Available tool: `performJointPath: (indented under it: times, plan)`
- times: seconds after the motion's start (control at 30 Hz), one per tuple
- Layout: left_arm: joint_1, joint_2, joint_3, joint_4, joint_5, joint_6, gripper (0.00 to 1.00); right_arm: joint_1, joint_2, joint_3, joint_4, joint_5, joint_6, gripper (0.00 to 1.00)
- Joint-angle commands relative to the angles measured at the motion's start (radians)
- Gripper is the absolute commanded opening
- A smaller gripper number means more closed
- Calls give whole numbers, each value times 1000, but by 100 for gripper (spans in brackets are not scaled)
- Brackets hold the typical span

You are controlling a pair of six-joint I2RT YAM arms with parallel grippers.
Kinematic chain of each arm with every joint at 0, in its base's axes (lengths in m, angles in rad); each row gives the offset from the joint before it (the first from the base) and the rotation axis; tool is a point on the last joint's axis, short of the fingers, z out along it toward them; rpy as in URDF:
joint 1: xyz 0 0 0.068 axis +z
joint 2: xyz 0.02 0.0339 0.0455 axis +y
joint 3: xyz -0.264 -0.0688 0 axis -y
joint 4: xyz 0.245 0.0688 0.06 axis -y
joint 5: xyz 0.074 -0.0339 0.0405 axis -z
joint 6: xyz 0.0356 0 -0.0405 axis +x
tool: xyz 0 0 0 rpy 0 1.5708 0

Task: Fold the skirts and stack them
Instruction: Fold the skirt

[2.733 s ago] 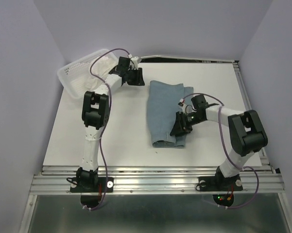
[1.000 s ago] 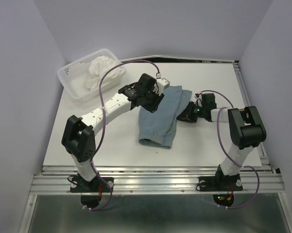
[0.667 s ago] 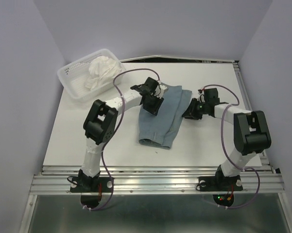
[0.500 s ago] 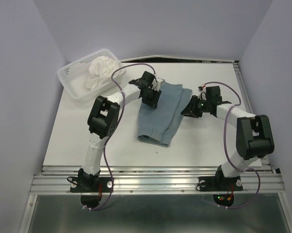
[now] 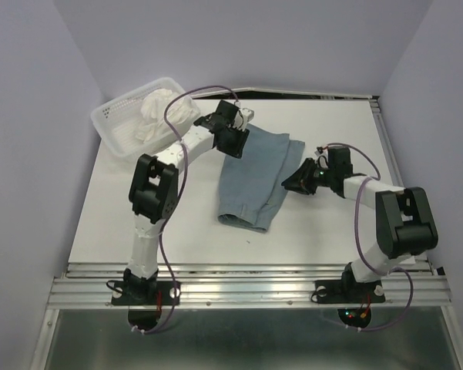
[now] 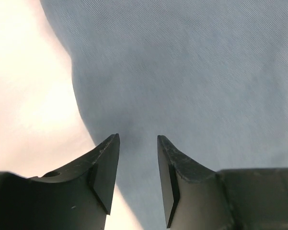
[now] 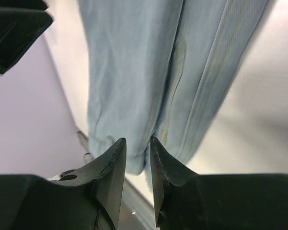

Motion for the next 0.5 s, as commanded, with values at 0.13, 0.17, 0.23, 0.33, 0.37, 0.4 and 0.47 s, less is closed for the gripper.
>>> performJointPath:
  times: [0.13, 0.17, 0.23, 0.33, 0.37, 0.4, 0.47]
  plan:
    - [-185, -469, -276, -49, -143, -5, 49, 62, -195, -172, 212, -53, 269, 33]
    - [-207, -485, -305, -49, -155, -31, 49, 62, -201, -174, 192, -52, 268, 33]
    - [-279, -511, -379, -36, -178, -89, 49, 93, -216, -200, 167, -46, 260, 31]
    - [-355, -547, -473, 32, -206, -111, 49, 126, -218, -258, 201, -14, 249, 24]
    - [-368, -548, -483, 37, -206, -118, 50, 136, -213, -272, 219, -10, 252, 21]
    - [-376, -534, -488, 31, -195, -138, 50, 145, -209, -284, 254, -10, 249, 17]
    - [-382, -519, -508, 30, -166, -152, 49, 165, -194, -295, 262, -1, 241, 13]
